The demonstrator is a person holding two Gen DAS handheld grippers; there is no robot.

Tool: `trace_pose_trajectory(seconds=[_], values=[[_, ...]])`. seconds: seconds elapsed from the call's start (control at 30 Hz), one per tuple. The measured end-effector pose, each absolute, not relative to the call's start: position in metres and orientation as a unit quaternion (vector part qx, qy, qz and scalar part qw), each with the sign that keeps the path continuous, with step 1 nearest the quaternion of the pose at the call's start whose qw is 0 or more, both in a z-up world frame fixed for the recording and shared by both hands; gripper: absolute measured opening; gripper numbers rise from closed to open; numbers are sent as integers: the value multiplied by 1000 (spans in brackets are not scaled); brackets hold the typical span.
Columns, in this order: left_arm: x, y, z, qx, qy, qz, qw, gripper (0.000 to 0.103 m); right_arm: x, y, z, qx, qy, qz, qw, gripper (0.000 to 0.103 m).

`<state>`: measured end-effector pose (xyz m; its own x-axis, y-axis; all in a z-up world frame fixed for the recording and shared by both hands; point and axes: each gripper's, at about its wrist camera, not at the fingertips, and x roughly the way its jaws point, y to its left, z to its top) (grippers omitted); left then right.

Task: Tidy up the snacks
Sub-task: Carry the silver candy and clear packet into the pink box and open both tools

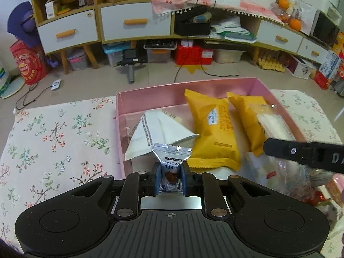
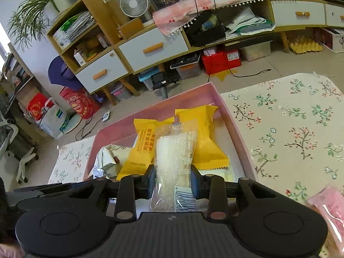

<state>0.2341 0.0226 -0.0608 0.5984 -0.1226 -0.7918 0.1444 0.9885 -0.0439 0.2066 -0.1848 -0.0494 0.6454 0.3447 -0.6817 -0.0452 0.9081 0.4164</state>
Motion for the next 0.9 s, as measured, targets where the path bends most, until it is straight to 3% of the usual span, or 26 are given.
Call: trace_pose_trajectory(seconds=[0.3,0.37,0.4,0.43,0.5,0.6,0.9], values=[[232,23,-62,15,436,-82,896,21,218,-181,-51,212,399,119,884,5],[230,24,-61,12,436,-85,896,23,218,-181,-50,217,393,118,886,12],[228,25,-60,10,437,-87,895,31,217,-183,-48,219,388,113,888,17],[226,26,-60,7,437,-90,895,35,217,-184,-47,222,387,112,888,29],[221,26,-58,8,433,-95,896,53,215,-187,-44,225,383,114,889,35],[214,23,-55,17,431,-101,897,59,210,-187,-38,211,383,112,892,36],[182,22,-43,22,428,-113,897,72,194,-181,-22,171,383,106,901,51]])
